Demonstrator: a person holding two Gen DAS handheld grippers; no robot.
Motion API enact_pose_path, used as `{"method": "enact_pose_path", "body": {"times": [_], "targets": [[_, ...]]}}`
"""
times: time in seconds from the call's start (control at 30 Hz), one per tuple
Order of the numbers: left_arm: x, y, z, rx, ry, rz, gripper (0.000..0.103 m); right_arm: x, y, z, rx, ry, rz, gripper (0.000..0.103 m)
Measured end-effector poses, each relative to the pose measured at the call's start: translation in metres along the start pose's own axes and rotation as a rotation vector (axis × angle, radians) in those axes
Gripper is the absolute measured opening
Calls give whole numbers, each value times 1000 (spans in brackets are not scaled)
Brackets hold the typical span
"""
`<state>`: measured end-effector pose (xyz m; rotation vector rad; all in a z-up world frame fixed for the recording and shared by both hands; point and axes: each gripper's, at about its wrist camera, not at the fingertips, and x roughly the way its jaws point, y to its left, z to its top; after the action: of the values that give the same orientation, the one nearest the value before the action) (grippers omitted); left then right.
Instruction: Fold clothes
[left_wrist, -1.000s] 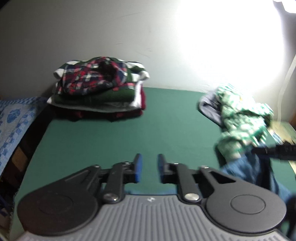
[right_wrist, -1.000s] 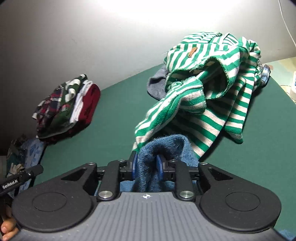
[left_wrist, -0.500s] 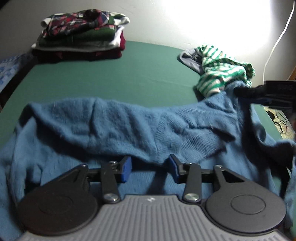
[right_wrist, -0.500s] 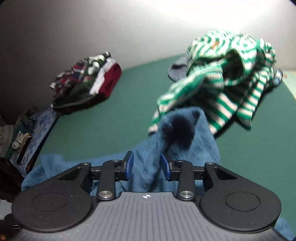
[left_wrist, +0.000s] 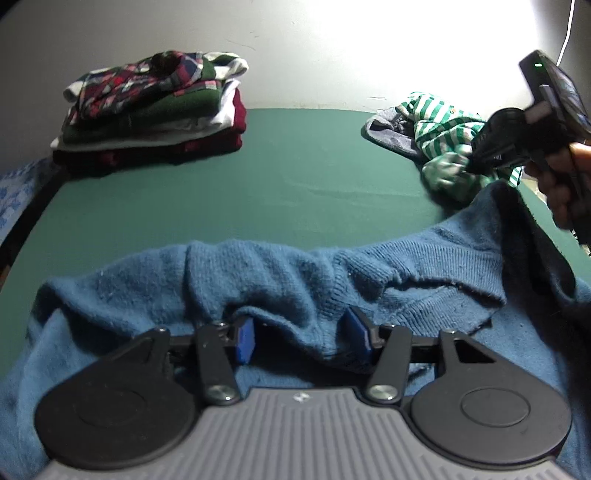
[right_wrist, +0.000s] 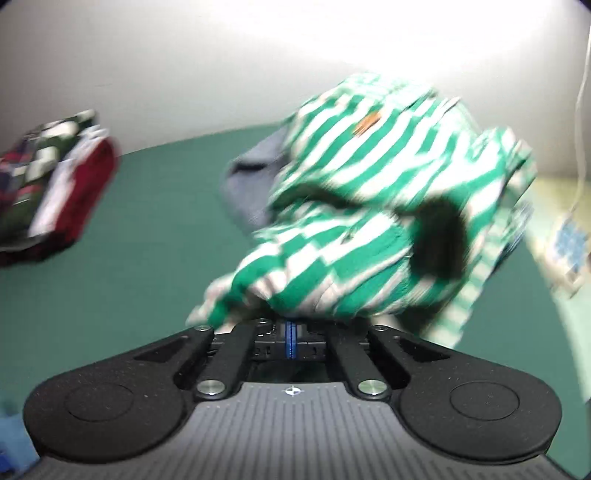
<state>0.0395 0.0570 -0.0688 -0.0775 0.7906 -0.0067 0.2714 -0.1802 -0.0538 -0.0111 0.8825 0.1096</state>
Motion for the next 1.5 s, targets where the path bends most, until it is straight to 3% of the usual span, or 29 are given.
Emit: {"method": "enact_pose_path", "body": {"times": [0.13,0.27,0.4,0.5,0.53,0.6,0.67,0.77,0.97,1.1,1.13,1.2,1.27,1.4,1.5], "targets": [[7,-1,4,7,-9,10,62,33,-23,32,29,-40,-26,0],[18,-2,11,7,-12,28,66,64,-18,59,-12,-70,-83,0],[29,2,19,-6,-15,29,67,58,-13,62,19,4,-53,3],[35,4,25,-2,-22,24,67,22,-20,41,22,42,24,21],[38,5,28,0,-23,22,67,4,-22,31,-2,29,60,37],[44,7,35,-2,-21,14,67,-32,-26,12,-49,4,132,44],[53,13,46,-18,-13,-2,67,-66,-24,-15,-137,-13,202,44],[66,23,66,-47,8,-25,67,-87,-6,-46,-296,-4,235,45],[81,38,96,-59,54,-32,59,-92,38,-90,-635,-30,222,45],[48,39,89,-1,0,-48,59,-88,62,-103,-782,-174,121,47],[36,39,86,10,-19,-60,60,-83,63,-98,-767,-182,101,47],[12,40,80,47,-70,-61,77,-72,63,-86,-725,-187,63,51],[-8,42,73,100,-110,-41,87,-58,59,-73,-671,-132,87,59],[-26,59,61,172,-115,-9,88,-42,52,-63,-652,-85,108,63],[-9,75,60,158,-66,46,87,-32,46,-61,-628,-57,110,69]]}}
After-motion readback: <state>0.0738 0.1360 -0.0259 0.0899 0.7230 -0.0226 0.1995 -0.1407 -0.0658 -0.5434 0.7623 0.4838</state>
